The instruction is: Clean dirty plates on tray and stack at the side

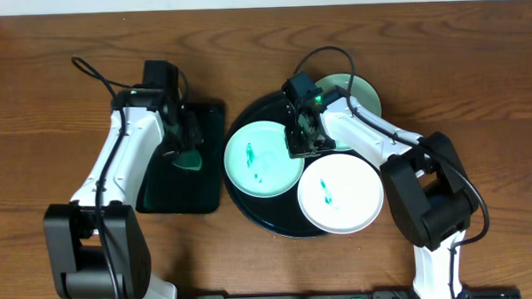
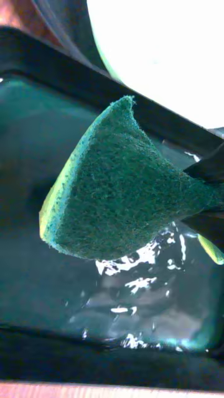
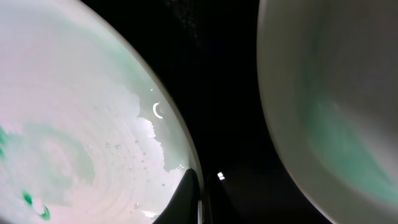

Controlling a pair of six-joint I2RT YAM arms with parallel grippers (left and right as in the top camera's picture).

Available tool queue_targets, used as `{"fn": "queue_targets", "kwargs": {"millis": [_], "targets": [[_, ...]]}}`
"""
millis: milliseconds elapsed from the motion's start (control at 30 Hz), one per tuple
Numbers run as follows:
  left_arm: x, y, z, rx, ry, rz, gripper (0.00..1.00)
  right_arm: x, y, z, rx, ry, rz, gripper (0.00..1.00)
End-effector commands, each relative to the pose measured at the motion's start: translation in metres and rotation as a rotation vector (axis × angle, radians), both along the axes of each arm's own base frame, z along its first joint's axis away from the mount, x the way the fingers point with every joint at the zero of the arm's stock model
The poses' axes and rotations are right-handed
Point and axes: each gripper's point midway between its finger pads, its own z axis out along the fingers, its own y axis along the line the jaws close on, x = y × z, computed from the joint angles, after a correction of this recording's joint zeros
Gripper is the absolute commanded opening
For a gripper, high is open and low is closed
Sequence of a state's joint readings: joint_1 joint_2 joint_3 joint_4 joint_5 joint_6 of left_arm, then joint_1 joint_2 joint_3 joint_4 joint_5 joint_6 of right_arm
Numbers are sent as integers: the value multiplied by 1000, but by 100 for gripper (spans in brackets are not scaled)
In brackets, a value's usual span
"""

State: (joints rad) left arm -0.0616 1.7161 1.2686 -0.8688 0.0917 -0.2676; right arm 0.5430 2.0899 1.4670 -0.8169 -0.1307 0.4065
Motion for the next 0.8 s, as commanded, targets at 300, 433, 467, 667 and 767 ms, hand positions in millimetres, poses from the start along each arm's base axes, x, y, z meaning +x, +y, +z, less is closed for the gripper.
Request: {"fn": "queue_targets", "kwargs": {"millis": [300,433,467,667,767], "targets": [[-17,-101,3,-71,10,34,8,-1,2,-13,-15,18,1,1],[-23,-120,-29,-53,77,43,7,-3,-10,-13,-14,67,-76,1],[-21,-123,-35,-53,79,41,7,-3,-13,-13,-10,77,-84,1],[-15,-134,-67,-46,105,69,7,0,-24,-15,-13,89,-108,1],[-19,-135,-85,-32,144,111,7,-1,-26,-19,-12,88,-110,1]]}}
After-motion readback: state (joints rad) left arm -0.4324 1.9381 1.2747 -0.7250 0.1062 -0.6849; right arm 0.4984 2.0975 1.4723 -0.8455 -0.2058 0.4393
